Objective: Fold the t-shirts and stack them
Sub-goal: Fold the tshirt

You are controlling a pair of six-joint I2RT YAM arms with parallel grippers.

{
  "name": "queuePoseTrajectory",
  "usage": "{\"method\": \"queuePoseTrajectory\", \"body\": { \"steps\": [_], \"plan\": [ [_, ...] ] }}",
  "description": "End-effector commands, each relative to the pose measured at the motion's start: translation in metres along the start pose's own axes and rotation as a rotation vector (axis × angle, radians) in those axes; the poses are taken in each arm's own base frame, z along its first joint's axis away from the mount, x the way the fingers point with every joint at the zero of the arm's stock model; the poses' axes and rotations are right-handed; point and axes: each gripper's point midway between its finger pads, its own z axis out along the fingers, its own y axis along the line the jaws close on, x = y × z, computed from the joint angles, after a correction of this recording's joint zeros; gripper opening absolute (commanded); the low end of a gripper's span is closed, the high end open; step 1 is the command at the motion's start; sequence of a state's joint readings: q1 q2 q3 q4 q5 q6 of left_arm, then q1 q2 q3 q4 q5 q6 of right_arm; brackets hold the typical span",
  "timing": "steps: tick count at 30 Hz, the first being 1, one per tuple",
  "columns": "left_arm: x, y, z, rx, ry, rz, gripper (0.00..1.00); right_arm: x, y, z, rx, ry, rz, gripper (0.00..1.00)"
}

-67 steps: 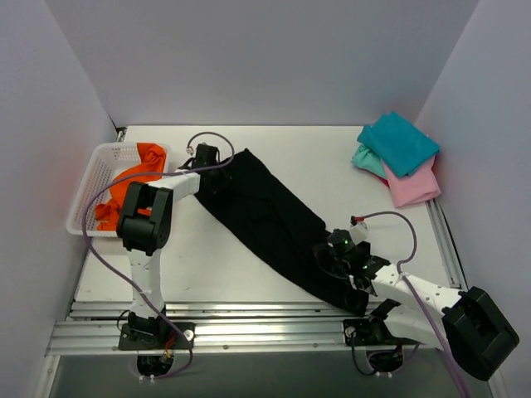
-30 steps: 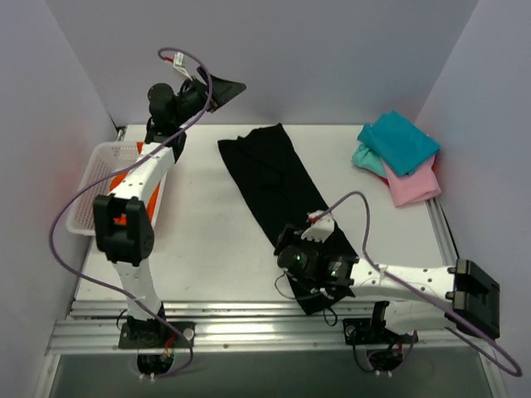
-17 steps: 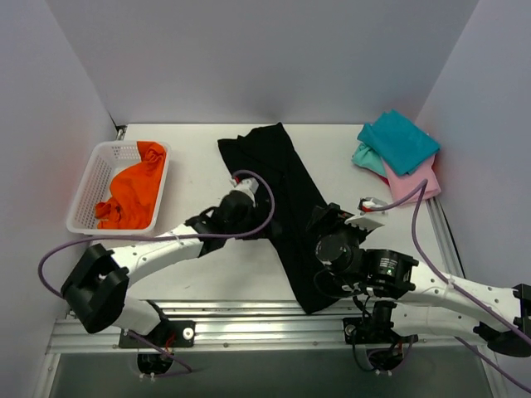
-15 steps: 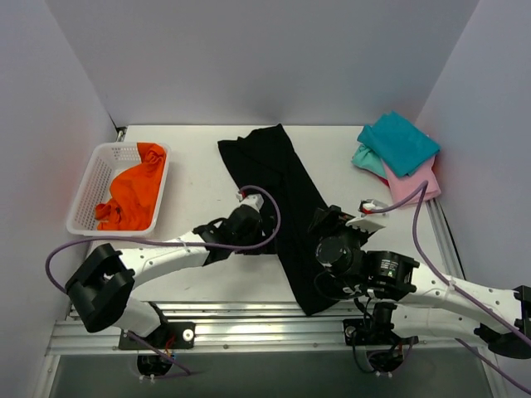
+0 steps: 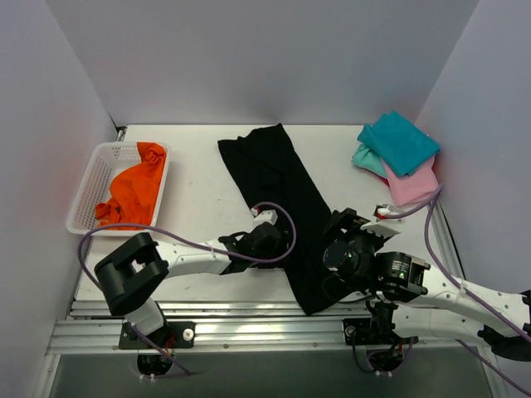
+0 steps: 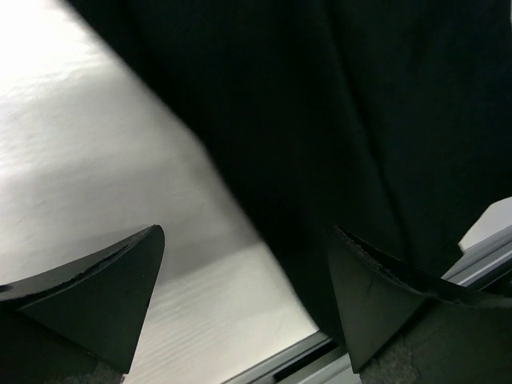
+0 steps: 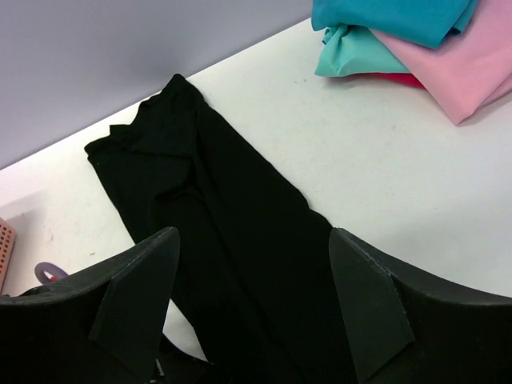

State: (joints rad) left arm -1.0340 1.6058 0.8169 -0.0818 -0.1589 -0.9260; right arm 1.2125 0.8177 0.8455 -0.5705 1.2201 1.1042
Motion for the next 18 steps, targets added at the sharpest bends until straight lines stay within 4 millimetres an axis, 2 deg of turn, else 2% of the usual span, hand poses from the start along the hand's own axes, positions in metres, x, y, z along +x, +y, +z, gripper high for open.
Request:
{"method": "queuePoseTrajectory", "body": {
  "steps": [1,5,6,8,9,12,15,16,18],
  "plan": [
    [0.02,0.003,0.023,-0.027,0.061,0.012,0.94,-0.02,-0.01,-0.001,0.035,-0.072,0.018,0.71],
    [0.027,-0.009,0.042,-0.002,0.102,0.022,0.94,-0.021,-0.014,0.0,0.046,-0.086,0.014,0.71],
    [0.03,-0.01,0.044,0.002,0.112,0.023,0.99,-0.021,-0.016,0.0,0.049,-0.088,0.013,0.71],
    [0.031,-0.014,0.05,0.025,0.115,0.028,0.68,-0.024,-0.019,0.0,0.056,-0.1,0.016,0.71],
    [0.033,-0.013,0.052,0.022,0.121,0.03,0.44,-0.023,-0.021,0.0,0.06,-0.103,0.012,0.71],
    [0.038,-0.002,0.058,-0.015,0.135,0.036,0.03,-0.026,-0.026,0.0,0.066,-0.114,0.018,0.71],
    [0.038,0.014,0.06,-0.056,0.125,0.034,0.02,-0.027,-0.029,-0.001,0.066,-0.117,0.023,0.71],
    [0.042,0.028,0.056,-0.099,0.14,0.036,0.02,-0.027,-0.029,-0.001,0.063,-0.115,0.019,0.71],
    [0.031,0.043,0.044,-0.13,0.11,0.012,0.02,-0.027,-0.029,-0.001,0.062,-0.11,0.018,0.71]
  ]
}}
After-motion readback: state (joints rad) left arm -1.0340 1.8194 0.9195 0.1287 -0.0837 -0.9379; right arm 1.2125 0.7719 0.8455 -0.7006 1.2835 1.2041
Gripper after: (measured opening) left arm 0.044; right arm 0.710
